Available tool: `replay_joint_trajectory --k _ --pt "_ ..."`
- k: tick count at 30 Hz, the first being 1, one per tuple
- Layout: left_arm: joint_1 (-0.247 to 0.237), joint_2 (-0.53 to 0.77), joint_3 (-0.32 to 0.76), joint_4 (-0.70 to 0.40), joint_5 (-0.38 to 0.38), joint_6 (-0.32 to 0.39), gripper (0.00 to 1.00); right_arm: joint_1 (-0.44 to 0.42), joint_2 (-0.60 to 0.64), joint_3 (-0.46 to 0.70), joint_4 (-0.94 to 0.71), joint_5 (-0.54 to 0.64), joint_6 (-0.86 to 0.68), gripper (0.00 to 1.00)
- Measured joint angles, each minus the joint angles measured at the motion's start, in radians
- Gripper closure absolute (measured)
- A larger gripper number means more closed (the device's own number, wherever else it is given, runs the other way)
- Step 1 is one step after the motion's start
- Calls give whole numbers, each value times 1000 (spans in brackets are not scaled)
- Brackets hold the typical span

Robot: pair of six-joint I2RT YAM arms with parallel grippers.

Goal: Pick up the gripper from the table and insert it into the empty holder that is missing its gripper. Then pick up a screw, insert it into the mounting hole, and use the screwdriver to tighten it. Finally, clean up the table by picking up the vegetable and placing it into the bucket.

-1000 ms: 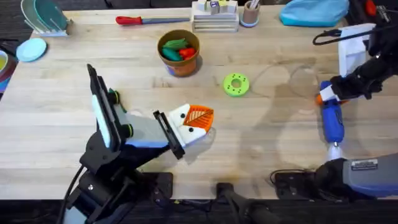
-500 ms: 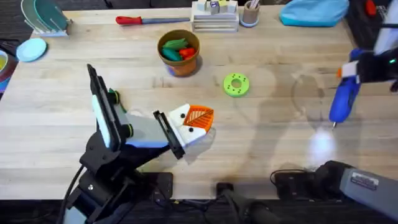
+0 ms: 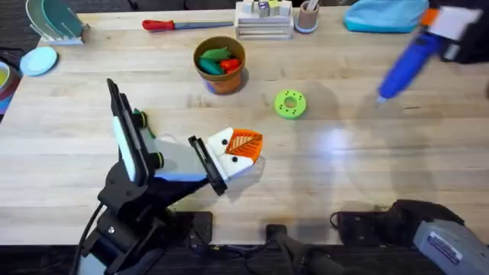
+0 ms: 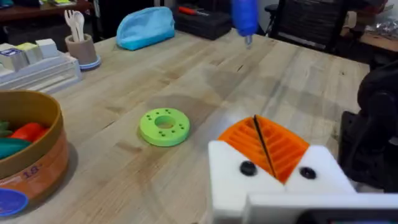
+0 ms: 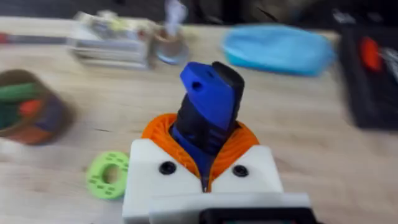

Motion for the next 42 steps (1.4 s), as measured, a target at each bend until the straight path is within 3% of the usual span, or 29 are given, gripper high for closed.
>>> replay_joint_trajectory --k 8,13,23,34,42 --pt "0 0 0 0 0 0 988 407 -10 -133 380 -42 99 979" --pt "0 0 0 0 0 0 988 584 -10 -140 530 -60 114 979" --pt "0 0 0 0 -7 0 988 782 -5 -140 669 -98 125 979" --pt "0 0 0 0 -7 0 988 913 37 -140 733 -119 125 979" --pt "0 0 0 0 -7 0 988 1002 134 -140 809 -119 125 979"
